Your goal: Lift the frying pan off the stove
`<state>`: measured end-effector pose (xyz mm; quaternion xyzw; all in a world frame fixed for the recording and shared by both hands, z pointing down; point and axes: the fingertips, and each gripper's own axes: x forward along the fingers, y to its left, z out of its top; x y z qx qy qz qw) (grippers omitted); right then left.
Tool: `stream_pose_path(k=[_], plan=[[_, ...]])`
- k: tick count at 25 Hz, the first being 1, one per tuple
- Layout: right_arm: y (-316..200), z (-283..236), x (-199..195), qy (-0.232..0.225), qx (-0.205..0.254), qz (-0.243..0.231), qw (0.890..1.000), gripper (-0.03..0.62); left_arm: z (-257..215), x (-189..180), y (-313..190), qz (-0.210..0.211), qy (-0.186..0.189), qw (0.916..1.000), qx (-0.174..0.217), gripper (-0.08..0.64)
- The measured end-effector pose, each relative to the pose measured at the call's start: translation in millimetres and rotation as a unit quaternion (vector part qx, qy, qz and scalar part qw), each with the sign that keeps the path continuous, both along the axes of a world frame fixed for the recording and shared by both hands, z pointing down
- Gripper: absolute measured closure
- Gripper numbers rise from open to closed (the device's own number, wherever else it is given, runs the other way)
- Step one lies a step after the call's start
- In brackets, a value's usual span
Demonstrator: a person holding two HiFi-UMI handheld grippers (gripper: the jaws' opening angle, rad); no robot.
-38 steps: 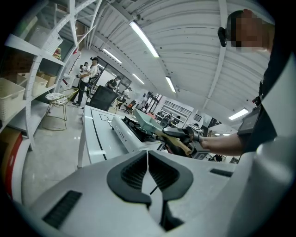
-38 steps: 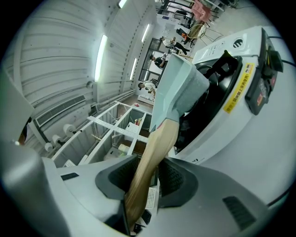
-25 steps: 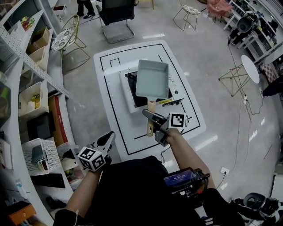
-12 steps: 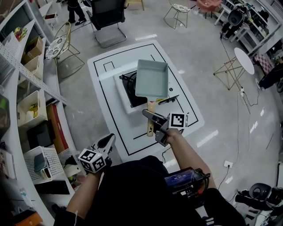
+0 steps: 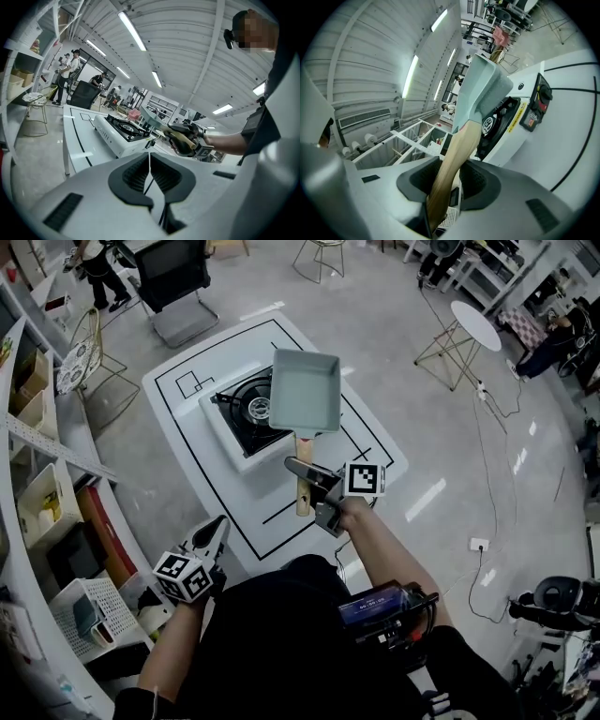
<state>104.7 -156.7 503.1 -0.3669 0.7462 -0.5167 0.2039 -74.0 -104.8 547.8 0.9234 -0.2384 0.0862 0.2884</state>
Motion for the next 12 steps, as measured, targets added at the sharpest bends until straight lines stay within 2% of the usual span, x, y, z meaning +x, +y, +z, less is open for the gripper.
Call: stream_pose_path(k=[7, 12], plan=[[22, -13, 14, -0.014, 0.022, 0.049, 0.998, 0.439, 0, 12, 4, 0.048, 0.009, 0.9988, -0.001, 0.546], [48, -9, 29, -0.004, 0.013, 0.095, 0.995, 0.439, 2, 22, 9, 0.085, 0.012, 0.9963, -0.001, 0.546]])
